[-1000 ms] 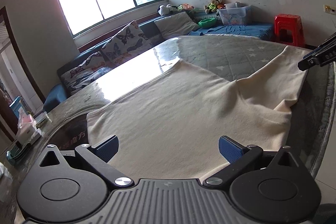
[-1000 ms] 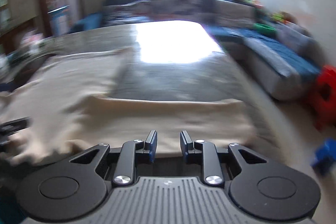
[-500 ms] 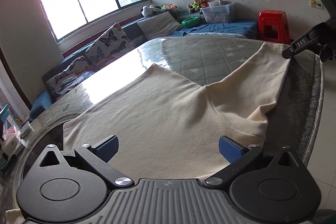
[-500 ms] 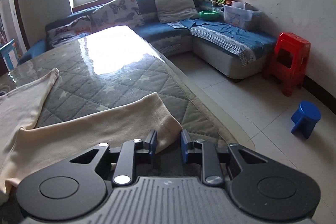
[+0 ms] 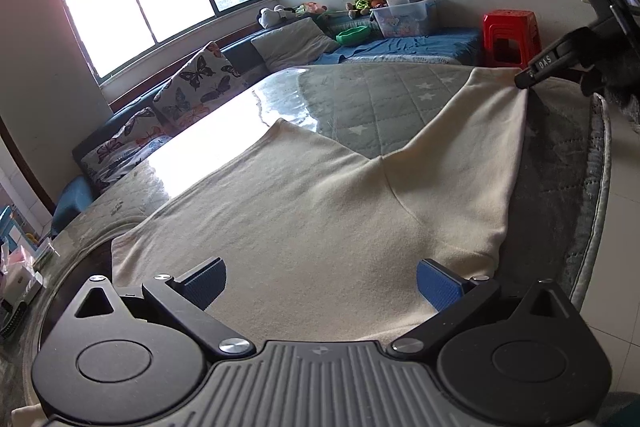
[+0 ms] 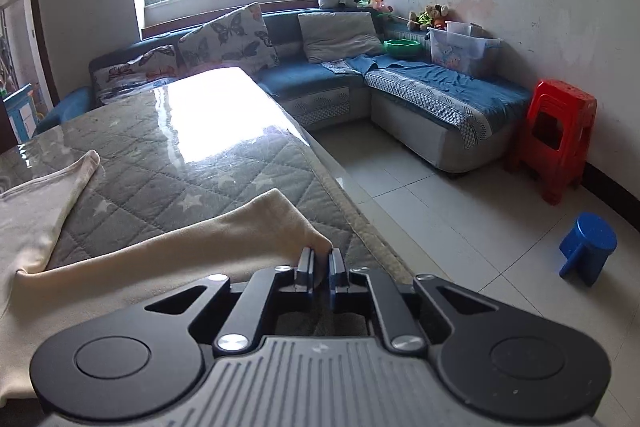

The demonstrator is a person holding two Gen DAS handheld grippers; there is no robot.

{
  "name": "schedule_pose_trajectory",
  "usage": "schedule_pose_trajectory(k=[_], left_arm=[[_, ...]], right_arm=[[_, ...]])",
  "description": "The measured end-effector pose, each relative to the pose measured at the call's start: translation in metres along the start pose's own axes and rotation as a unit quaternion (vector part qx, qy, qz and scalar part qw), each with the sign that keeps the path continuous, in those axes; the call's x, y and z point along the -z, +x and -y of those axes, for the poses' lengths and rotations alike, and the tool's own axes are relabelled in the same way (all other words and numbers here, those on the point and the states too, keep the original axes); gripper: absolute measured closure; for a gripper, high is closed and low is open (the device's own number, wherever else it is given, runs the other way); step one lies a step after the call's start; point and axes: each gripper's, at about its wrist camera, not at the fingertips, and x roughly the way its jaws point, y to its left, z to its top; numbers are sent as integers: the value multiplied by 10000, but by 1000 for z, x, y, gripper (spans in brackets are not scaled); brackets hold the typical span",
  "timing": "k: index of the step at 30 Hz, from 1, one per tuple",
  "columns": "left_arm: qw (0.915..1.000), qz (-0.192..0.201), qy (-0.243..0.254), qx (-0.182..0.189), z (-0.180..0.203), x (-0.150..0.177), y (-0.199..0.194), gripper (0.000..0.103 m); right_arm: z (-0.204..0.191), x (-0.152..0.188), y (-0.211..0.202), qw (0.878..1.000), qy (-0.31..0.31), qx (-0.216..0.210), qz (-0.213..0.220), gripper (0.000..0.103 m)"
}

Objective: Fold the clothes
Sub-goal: 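Grasp the sleeve with the right gripper and lift it up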

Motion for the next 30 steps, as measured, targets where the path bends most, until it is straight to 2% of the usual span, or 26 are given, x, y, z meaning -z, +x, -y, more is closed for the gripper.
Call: schedule_pose_trajectory(k=[1,8,13,17,23,30], left_arm=[[10000,26,-5,-10,-1,-2,-1,0],[9999,-18,-154,-62,-4,-11,6,0],[9998,-75,-199,-52,-4,-11,11,0],[9994,-62,-351,43,-6,-14,15,0],[9992,-137,-368,112,3,-12,28,0],[9967,-101,-804,40,-22,-13,15,0]], right_arm=[[2,-1,-2,9999,120,-58,-7,88],[7,0,-4,9991,351,-235,-15,85],[2,-4,-4,9994,258,-236,83,98],[-1,-19,-20,9983,214,-406,364,99],[-12,-37,-36,9971,24,-559,518,99],[-36,-64,-75,9915,-239,-982,819,99]])
